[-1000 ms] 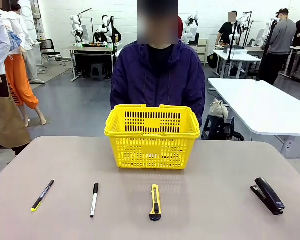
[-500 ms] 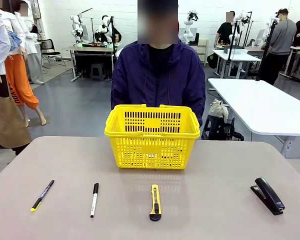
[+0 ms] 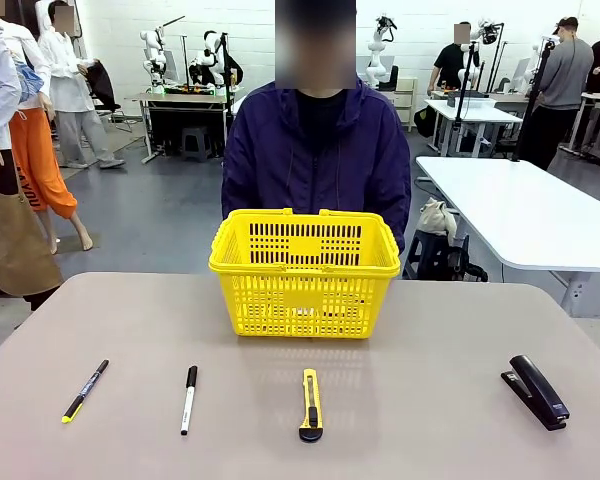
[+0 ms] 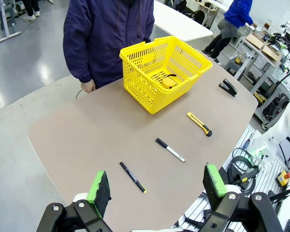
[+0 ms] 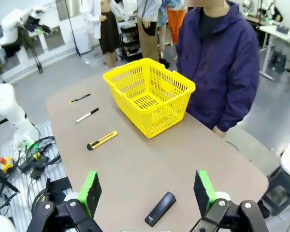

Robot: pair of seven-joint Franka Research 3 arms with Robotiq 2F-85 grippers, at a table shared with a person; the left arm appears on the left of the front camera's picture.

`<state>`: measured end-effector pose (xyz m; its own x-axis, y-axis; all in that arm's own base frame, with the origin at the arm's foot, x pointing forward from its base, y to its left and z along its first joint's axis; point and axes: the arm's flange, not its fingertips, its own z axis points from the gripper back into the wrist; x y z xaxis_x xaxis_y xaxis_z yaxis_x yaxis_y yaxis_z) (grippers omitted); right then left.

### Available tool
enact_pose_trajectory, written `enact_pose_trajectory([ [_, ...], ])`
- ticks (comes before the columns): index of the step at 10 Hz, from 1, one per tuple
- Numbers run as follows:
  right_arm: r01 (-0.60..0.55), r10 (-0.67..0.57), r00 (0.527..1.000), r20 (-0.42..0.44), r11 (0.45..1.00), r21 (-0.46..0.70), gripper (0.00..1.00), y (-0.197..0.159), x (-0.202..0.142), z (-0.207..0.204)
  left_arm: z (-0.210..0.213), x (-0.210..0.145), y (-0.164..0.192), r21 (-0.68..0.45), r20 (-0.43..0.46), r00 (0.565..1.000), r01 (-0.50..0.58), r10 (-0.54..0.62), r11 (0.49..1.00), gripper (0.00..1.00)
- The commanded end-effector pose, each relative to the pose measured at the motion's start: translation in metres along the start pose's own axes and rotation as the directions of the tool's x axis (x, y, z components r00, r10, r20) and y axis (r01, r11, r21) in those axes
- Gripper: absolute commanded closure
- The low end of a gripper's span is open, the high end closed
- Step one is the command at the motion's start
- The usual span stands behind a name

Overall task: Place the items the person wants into the basket.
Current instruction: Pick up the item the person points to and place it in the Market Basket.

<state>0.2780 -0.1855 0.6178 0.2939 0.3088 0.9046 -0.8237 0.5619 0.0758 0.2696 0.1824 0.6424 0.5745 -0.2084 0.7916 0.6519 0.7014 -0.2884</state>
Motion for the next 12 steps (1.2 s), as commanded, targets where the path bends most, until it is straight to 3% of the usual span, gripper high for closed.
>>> enact_pose_trajectory([
  [1, -0.002, 0.002, 1.000, 0.015, 1.000, -0.011, 0.00, 0.0001, -0.0014, 0.0066, 0.0005, -0.0009, -0.0001, -0.008, 0.010, 1.000, 0.015, -0.014, 1.000, 0.00],
  [12, -0.002, 0.002, 1.000, 0.015, 1.000, -0.011, 0.00, 0.0001, -0.0014, 0.0066, 0.0005, -0.0009, -0.0001, -0.008, 0.010, 1.000, 0.015, -0.014, 1.000, 0.00],
])
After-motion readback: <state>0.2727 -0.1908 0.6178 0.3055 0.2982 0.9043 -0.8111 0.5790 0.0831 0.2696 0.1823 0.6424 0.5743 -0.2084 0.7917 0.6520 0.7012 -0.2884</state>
